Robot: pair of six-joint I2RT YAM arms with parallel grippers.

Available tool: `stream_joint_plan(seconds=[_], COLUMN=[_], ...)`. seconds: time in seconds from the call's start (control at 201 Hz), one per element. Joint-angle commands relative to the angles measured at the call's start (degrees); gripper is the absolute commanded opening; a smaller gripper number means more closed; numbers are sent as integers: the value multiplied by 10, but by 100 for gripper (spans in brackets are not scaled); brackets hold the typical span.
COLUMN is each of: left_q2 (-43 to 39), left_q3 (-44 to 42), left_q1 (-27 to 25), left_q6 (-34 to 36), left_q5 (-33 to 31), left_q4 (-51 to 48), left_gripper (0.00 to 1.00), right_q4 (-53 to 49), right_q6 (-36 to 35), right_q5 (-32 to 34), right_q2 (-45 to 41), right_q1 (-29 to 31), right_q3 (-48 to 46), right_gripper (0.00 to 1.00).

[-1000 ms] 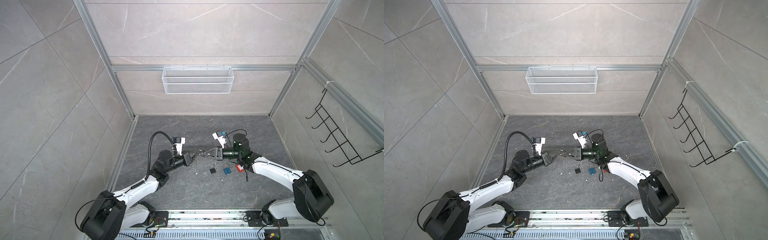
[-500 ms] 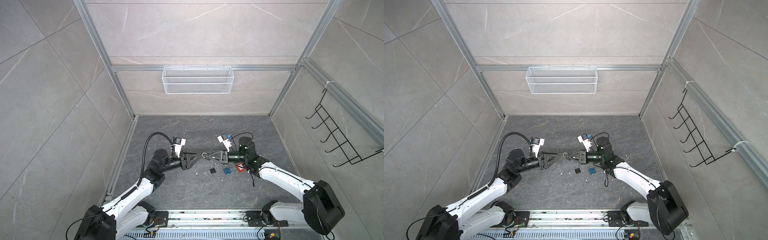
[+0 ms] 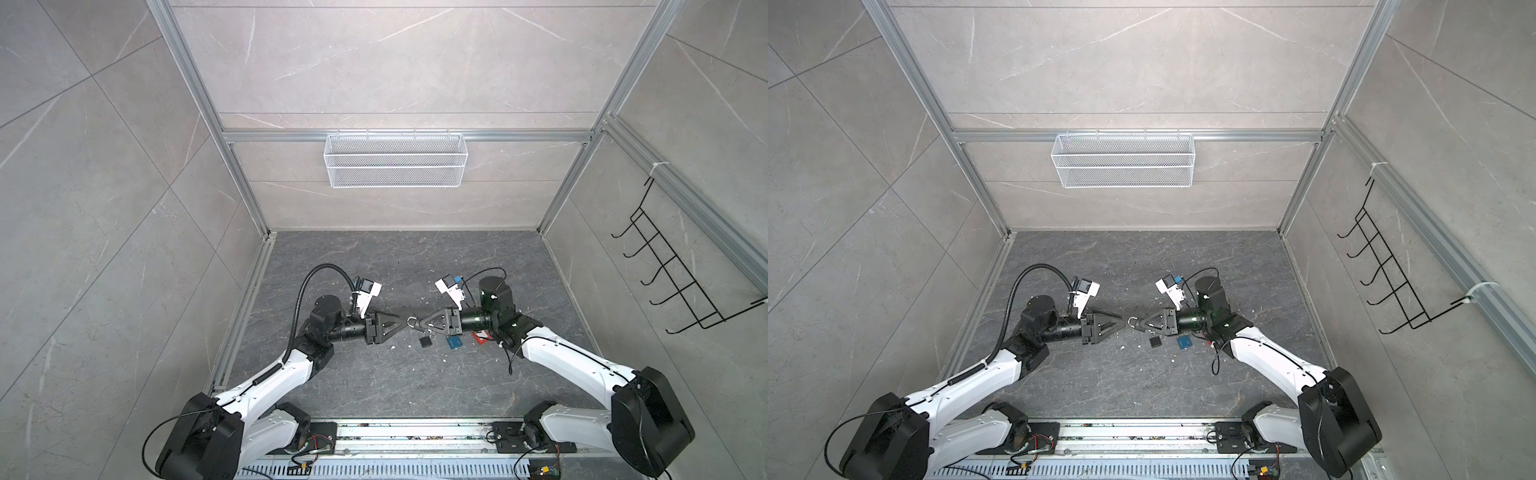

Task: Lock with the key

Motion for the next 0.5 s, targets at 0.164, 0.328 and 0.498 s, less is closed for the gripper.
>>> stream_joint_plan(seconds=[0.164, 0.328, 0.498], left_q2=[30, 39, 46], left_q3=[28, 30, 35], left_q1=[-5, -13, -16], left_q6=[-12, -10, -5], left_q5=[58, 62, 69], left_q4=[66, 68, 64], left_gripper=[64, 64, 63], right_q4=[12, 14, 15], right_q6=[-11, -10, -9], right_q5=[-33, -34, -32], right_q2=[-7, -4, -2], right_q1=[-1, -2, -2], right_q3=[-4, -2, 1], right_gripper=[0, 0, 0])
